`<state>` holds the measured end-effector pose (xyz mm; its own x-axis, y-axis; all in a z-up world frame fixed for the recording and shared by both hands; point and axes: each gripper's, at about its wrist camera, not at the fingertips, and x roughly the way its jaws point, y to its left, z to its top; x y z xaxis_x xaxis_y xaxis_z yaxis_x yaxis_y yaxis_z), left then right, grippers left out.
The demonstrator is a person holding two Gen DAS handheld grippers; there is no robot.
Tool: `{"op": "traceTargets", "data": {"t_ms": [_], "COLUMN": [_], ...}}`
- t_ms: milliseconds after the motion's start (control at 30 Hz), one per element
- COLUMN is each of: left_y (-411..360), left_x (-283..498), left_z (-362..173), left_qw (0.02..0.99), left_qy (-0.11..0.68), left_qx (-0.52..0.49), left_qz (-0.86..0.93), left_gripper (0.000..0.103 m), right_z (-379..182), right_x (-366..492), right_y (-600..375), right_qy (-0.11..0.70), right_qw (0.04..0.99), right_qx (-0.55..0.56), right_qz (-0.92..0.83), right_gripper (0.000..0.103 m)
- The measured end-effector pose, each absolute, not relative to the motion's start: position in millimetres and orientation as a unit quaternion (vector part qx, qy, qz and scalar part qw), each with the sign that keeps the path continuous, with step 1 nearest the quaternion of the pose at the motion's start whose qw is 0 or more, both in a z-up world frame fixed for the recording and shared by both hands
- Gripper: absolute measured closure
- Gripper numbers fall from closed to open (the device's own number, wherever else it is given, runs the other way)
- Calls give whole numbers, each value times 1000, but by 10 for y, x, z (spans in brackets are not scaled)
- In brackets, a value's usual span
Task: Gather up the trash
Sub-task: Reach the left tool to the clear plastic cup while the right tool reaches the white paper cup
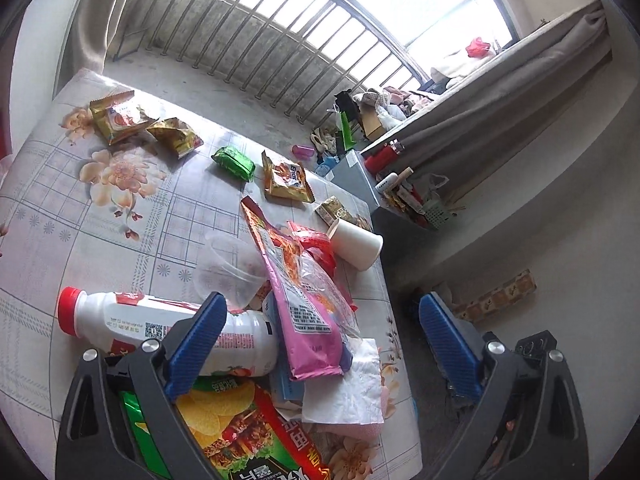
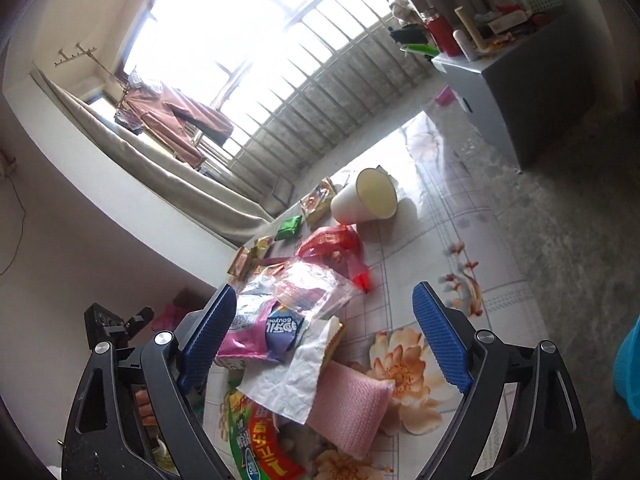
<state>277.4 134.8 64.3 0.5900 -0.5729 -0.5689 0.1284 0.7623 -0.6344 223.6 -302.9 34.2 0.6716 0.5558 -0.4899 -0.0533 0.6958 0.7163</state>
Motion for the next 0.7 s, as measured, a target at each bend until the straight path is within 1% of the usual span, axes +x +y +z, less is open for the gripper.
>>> {"op": "traceTargets", "data": {"t_ms": [67,133,200,233,300,333,400,500,600,667,700], "left_y": [1393,1468,1577,1620,1654,1671,1698,1650,1648,1671,1668], "left_x": [2980,3229,3520,3661,3916,4015,4154,4259,4290,4285,4295], "left_z": [557,398,189,77,-102,-174,-288,-415,-434,-446,-447], "left_qw": [843,825,787,769,745,737,722,700,690,685,684], "left_qy": [420,457,496,516,554,567,589,624,630,632,632], "left_qx": [-275,-289,-333,-349,-351,-349,-352,-332,-337,-341,-342], "left_qz": [-191,-164,-154,-146,-122,-110,-95,-103,-118,-124,-126], "left_gripper": [14,25,30,36,44,52,58,65,66,67,68], "right_z": [330,272,207,180,142,117,93,73,51,22,2], "right_x": [2498,2733,2937,3028,3173,3231,3322,3439,3535,3576,3595], "right_y": [-2990,-2952,-2899,-2871,-2822,-2799,-2771,-2764,-2773,-2780,-2768], "right_qy": [372,387,404,412,426,433,442,450,455,460,463], "right_qw": [836,822,808,805,799,796,794,794,791,788,786], "right_qx": [352,366,378,380,380,379,375,371,373,374,374], "right_qz": [194,201,199,196,191,186,181,172,168,167,165], "right_gripper": [20,22,23,24,24,25,26,26,27,29,31]}}
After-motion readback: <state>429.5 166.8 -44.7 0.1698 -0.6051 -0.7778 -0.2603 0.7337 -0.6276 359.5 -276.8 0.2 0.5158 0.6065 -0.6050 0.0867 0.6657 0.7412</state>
